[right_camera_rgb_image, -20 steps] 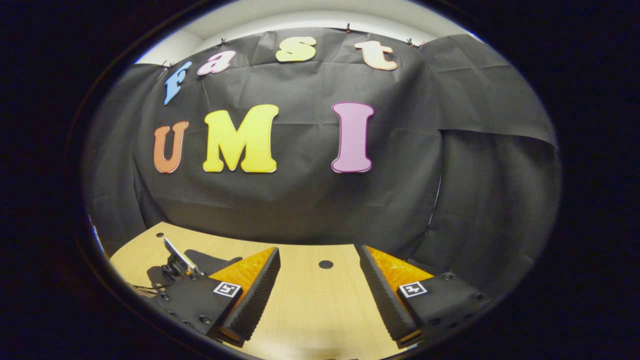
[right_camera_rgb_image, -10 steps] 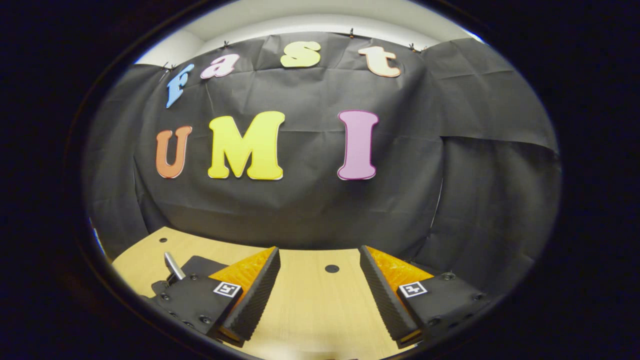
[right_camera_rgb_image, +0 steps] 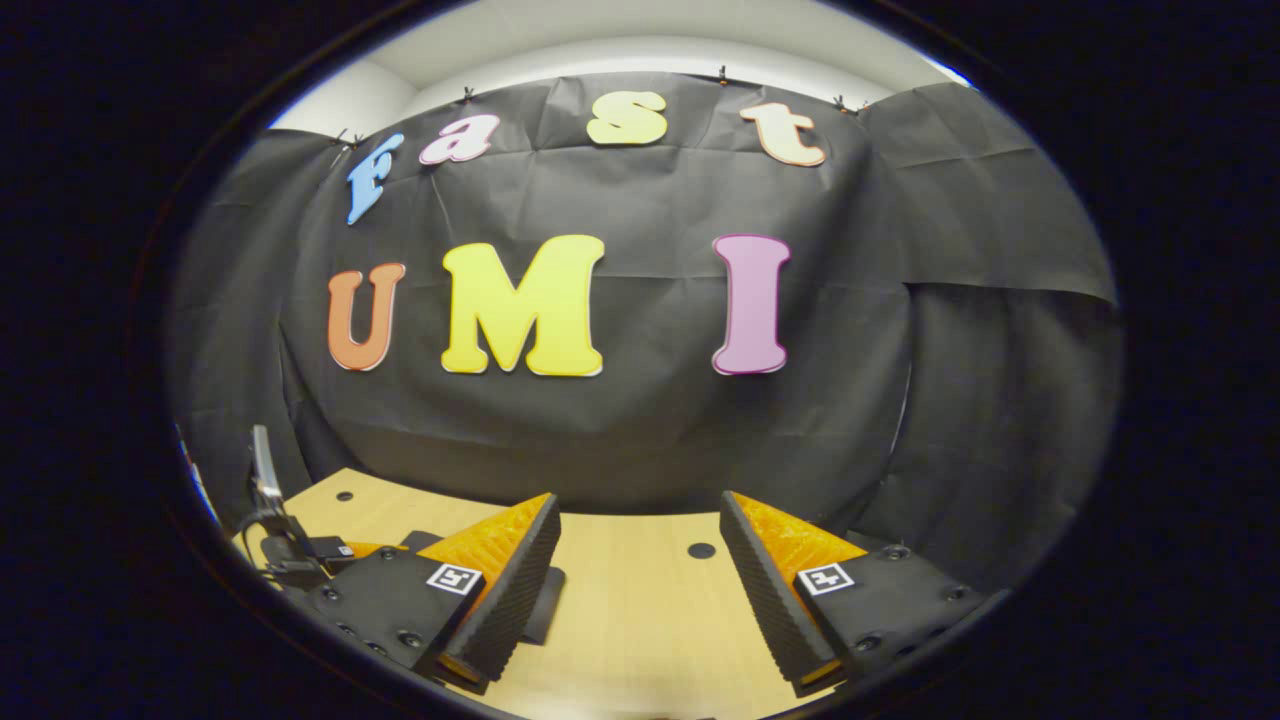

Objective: Grasp the waist and the cuffs of the jeans and fold them to make the two legs overlap; first hold the waist and fold one-third of the jeans toward the cuffs, then hold the cuffs and fold the remaining one-third in the same direction to finish folding.

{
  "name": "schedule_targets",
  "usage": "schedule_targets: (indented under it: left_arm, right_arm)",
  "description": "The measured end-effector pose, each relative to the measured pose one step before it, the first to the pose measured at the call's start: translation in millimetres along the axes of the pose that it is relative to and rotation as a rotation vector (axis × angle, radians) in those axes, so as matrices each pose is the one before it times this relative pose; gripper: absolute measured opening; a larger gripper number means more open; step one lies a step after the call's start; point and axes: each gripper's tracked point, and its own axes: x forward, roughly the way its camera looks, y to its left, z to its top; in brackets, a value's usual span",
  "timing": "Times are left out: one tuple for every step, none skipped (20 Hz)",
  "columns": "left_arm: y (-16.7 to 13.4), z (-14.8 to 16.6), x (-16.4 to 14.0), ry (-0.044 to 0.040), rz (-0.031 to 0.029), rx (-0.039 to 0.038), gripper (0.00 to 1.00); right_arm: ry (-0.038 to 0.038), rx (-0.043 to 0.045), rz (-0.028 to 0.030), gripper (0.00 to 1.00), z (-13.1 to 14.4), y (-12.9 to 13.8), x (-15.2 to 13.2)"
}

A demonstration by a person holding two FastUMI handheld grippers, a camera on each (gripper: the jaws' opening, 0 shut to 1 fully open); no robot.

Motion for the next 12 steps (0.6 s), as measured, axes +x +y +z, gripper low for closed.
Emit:
schedule_targets:
  left_arm:
    - [12.04, 12.63, -6.16, -0.02388, 0.01329, -0.00924, 0.97]
    - [11.62, 11.44, -5.81, -0.02703, 0.01080, -0.00384, 0.97]
    - [12.18, 10.71, -3.99, -0.01812, 0.01722, 0.00345, 0.97]
    - [13.63, 11.16, -2.87, -0.01347, 0.02459, 0.00847, 0.98]
    - [13.55, 13.25, -2.89, -0.02228, 0.02175, 0.00367, 0.99]
    - [9.98, 9.65, -5.25, -0.01800, 0.01755, -0.00460, 1.00]
    - [12.24, 11.42, -4.31, -0.02256, 0.02126, -0.00996, 1.00]
    - [8.56, 7.56, -3.79, -0.01717, 0.01429, -0.01207, 0.94]
    - [9.67, 7.17, -3.23, -0.01274, 0.01672, -0.01239, 1.00]
    - [9.80, 5.76, -4.70, -0.00765, 0.01752, -0.01173, 1.00]
    - [8.39, 4.88, -3.01, -0.00770, 0.01346, -0.01075, 1.00]
    - [7.42, 3.03, -3.28, 0.00373, 0.01523, -0.01238, 1.00]
  right_arm:
    - [-0.00739, 0.00295, 0.01846, 0.99, 1.70, 13.48, 3.91]
    - [-0.00640, -0.00069, 0.01809, 0.99, 1.24, 14.49, 3.66]
    - [-0.00697, -0.00152, 0.01710, 0.99, 0.01, 12.65, 4.38]
    - [-0.00521, 0.00330, 0.01921, 0.99, 0.65, 13.48, 3.87]
    - [0.00036, 0.00671, 0.02168, 0.99, -1.00, 14.37, 3.11]
    - [0.00276, 0.00603, 0.02166, 0.99, -2.88, 13.28, 3.69]
    - [0.00044, 0.00313, 0.01953, 0.98, -1.41, 12.39, 2.99]
    - [-0.00418, -0.00013, 0.01587, 0.99, 1.07, 10.71, 3.20]
    - [-0.00539, -0.00261, 0.01051, 0.99, -0.10, 9.22, 1.88]
    - [-0.00221, -0.00082, 0.00920, 0.98, 0.89, 8.68, 1.80]
    - [-0.00221, 0.00293, 0.01289, 0.99, 1.42, 8.47, 2.02]
    - [-0.00230, -0.00030, 0.01234, 0.99, 1.06, 8.60, 1.21]
